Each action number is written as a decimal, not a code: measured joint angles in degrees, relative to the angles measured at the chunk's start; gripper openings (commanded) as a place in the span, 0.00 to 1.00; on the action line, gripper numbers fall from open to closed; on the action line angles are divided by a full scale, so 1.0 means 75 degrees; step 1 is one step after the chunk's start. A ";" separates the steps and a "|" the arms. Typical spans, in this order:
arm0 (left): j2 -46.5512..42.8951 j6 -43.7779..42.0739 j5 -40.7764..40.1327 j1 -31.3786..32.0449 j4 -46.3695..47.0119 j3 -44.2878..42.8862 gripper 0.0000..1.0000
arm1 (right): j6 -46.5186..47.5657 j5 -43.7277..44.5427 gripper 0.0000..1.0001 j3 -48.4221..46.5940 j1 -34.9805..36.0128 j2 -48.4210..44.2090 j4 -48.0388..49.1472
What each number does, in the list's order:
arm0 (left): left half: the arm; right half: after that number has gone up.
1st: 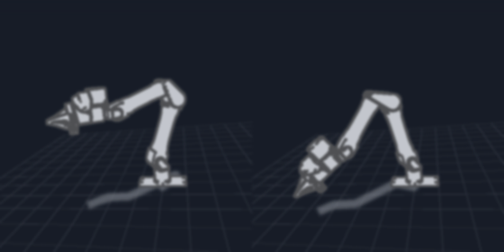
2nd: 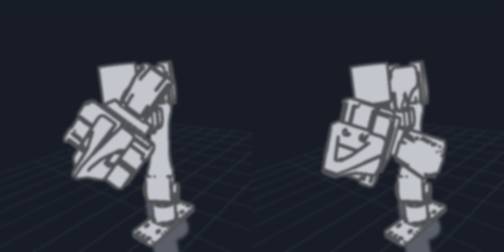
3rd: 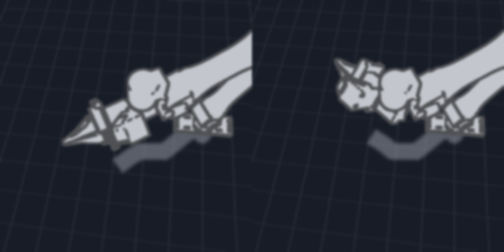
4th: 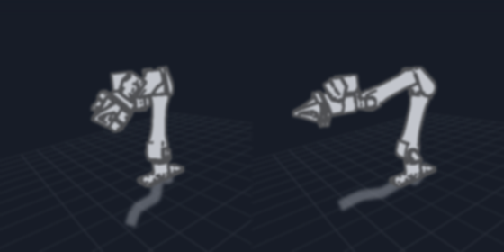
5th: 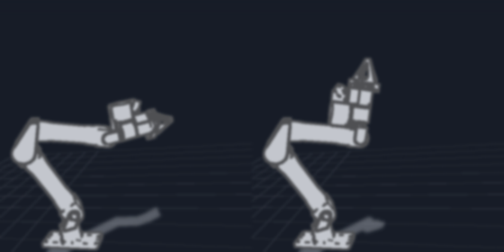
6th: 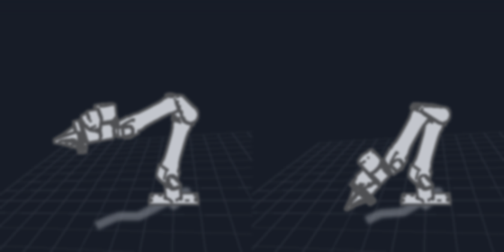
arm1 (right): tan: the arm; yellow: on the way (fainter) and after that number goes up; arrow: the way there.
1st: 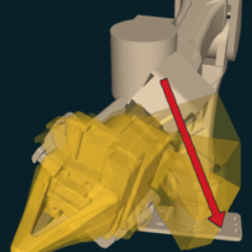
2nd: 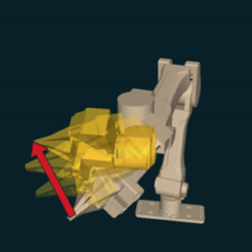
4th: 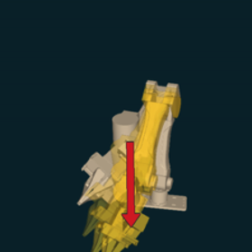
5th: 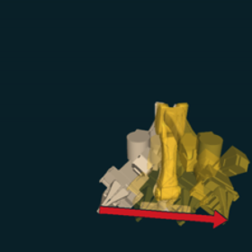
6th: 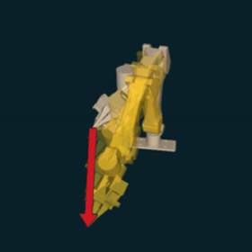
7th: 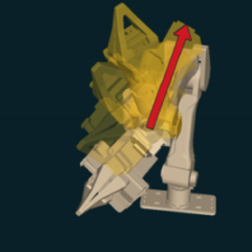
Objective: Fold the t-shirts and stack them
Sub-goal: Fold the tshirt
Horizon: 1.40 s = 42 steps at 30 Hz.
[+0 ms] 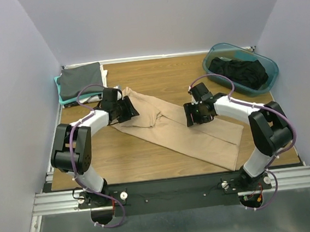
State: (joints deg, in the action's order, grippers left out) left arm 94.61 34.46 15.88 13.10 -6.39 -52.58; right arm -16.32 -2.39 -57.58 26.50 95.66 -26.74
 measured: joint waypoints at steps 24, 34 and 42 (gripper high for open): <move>0.2757 0.0128 0.0708 0.0073 0.0268 -0.2757 0.60 | -0.0367 -0.1690 0.69 0.0452 -0.0099 0.0041 0.0842; 0.4071 -0.0050 0.0734 0.0122 -0.0254 -0.4887 0.60 | -0.0659 -0.2282 0.69 0.0353 -0.0052 0.0210 0.0851; 0.5109 -0.0300 0.0705 0.0210 -0.0944 -0.6828 0.60 | -0.0845 -0.2562 0.69 0.0245 0.0073 0.0300 0.0761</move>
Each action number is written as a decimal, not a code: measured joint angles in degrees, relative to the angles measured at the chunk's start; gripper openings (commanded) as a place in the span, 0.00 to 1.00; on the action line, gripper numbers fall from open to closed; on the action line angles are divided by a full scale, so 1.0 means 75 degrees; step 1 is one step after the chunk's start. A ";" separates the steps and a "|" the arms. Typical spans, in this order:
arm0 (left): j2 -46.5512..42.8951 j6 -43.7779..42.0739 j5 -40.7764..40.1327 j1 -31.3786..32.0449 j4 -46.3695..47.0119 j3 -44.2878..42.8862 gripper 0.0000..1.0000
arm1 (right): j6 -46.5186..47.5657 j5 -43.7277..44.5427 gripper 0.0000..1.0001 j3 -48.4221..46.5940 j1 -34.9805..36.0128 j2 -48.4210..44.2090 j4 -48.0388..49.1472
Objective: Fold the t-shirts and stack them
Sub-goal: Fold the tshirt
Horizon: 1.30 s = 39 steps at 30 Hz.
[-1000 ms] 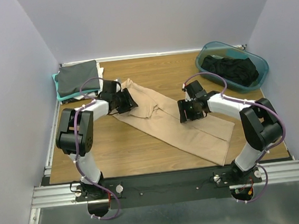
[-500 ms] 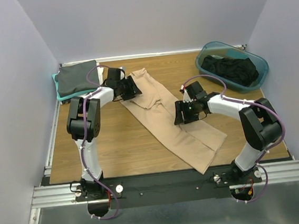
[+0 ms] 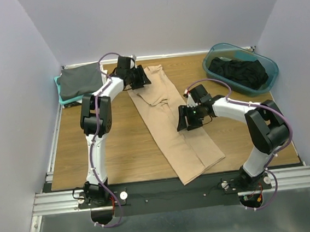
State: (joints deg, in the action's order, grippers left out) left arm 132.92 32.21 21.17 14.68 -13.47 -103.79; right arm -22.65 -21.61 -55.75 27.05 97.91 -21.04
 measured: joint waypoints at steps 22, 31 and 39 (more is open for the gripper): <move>-0.1323 0.0414 -0.0122 0.0743 -0.0085 0.2116 0.60 | -0.0149 0.0023 0.68 0.0804 0.0052 -0.0679 -0.0140; -0.0982 0.0484 0.0073 0.0723 0.0166 0.1737 0.60 | -0.0551 0.0020 0.68 0.0816 0.0574 -0.0662 -0.0003; -0.0274 0.0420 0.0338 0.0731 0.0300 0.0772 0.60 | -0.0970 -0.0020 0.69 0.0364 0.1093 -0.0213 0.0041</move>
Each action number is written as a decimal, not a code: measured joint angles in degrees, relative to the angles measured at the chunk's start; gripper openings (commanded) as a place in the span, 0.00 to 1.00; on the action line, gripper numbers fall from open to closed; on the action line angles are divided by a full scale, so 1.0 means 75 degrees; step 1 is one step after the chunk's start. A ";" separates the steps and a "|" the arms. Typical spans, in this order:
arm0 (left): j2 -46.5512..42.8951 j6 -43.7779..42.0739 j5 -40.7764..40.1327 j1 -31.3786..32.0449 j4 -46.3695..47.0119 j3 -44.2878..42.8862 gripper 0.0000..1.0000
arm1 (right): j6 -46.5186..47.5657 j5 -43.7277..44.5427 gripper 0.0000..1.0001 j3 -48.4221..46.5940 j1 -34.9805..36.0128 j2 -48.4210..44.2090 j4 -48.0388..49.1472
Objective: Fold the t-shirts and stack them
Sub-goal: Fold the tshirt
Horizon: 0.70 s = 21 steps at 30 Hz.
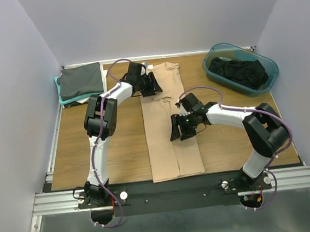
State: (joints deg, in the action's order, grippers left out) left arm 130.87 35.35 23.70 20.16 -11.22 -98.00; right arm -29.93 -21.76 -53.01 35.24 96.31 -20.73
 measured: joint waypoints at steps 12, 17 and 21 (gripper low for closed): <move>0.0816 -0.0219 0.0347 0.0000 0.0163 -0.1177 0.61 | -0.0213 0.0003 0.69 -0.0446 0.0146 0.0364 -0.0017; 0.0877 -0.0344 0.0391 0.0000 0.0221 -0.1425 0.61 | -0.0280 0.0009 0.69 -0.0504 0.0146 0.0303 -0.0195; 0.0714 -0.0472 0.0393 0.0000 0.0289 -0.1547 0.61 | -0.0393 0.0102 0.69 -0.0522 0.0154 -0.0079 -0.0533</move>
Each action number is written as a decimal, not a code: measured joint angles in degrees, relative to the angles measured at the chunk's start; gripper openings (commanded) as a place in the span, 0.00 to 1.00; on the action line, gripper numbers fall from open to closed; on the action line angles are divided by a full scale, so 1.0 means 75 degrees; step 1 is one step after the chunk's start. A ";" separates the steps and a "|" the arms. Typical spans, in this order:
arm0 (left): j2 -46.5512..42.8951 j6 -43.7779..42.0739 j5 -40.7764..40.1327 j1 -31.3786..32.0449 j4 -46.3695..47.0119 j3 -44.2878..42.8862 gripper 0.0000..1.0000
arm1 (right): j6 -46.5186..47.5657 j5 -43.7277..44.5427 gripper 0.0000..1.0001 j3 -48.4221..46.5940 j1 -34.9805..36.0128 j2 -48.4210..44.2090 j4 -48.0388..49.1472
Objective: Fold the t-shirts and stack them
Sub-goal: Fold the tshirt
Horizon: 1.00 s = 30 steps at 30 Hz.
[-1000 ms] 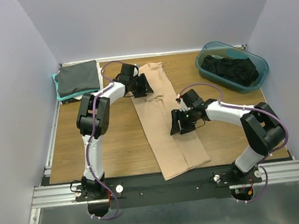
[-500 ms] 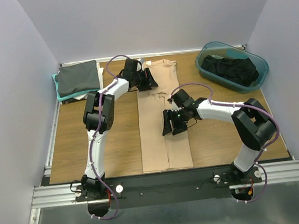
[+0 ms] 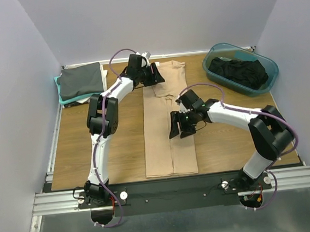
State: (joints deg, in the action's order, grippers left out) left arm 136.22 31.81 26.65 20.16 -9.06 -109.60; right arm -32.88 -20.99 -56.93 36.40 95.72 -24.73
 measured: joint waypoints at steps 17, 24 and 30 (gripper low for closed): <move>-0.7070 -0.0143 -0.1241 0.0912 0.0224 0.7970 0.60 | -0.1081 0.0895 0.64 0.1749 0.0863 -0.2241 -0.1285; -0.9183 0.0723 -0.1533 0.1897 -0.0799 1.0209 0.59 | -0.1915 0.1186 0.58 0.2387 0.1670 -0.2693 -0.1565; -1.0069 0.1492 -0.1836 0.2410 -0.0962 1.0620 0.59 | -0.2413 0.1431 0.53 0.2506 0.1955 -0.2693 -0.1725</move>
State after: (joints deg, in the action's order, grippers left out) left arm 60.71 43.00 12.88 38.24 -16.27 -29.95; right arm -50.98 -10.26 -38.13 51.07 75.53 -37.67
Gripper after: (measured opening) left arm 0.588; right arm 0.544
